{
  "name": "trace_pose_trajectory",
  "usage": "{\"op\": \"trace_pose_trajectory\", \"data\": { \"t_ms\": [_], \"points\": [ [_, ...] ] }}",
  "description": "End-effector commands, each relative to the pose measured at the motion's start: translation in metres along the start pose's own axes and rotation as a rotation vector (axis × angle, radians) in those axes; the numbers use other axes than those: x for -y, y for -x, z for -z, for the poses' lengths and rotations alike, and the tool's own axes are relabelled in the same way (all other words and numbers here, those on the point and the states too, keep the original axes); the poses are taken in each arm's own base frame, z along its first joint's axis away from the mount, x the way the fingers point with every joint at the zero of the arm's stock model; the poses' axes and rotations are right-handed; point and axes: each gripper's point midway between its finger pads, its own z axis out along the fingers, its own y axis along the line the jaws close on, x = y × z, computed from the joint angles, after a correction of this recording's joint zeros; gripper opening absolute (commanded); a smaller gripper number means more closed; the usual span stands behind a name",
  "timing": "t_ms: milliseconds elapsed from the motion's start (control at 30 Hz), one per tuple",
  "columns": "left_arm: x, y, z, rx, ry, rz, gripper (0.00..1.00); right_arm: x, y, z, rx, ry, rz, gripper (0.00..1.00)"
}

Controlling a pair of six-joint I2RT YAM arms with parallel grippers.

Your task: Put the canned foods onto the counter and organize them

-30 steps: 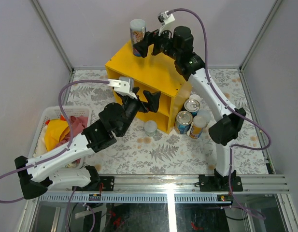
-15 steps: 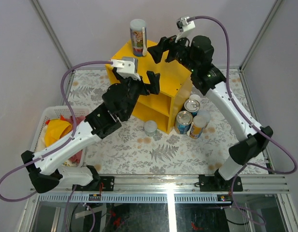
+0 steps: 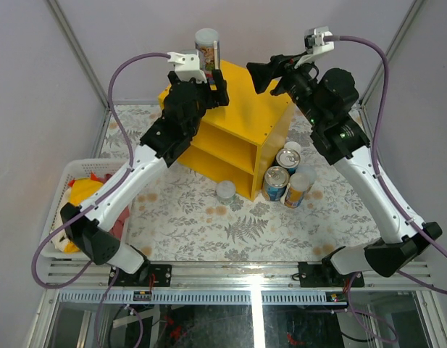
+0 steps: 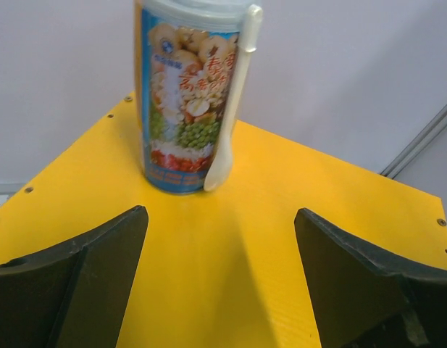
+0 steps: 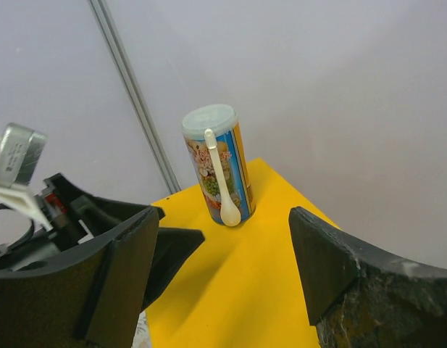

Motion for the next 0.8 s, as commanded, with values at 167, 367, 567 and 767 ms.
{"op": "trace_pose_trajectory", "data": {
  "t_ms": [167,367,567,767],
  "points": [
    [0.005,0.014,-0.034,0.005,-0.012,0.009,0.82,-0.003,0.026,0.012,0.083,-0.008,0.019,0.79],
    [-0.008,0.01,-0.049,0.007,0.061,-0.009,0.82,-0.003,0.028,0.015,0.081,-0.007,0.04,0.8],
    [-0.022,0.004,-0.058,-0.006,0.115,-0.022,0.82,-0.001,0.027,0.017,0.072,-0.012,0.057,0.8],
    [-0.035,0.007,-0.071,0.002,0.139,-0.037,0.79,-0.001,0.027,0.019,0.069,-0.014,0.063,0.8]
  ]
}}
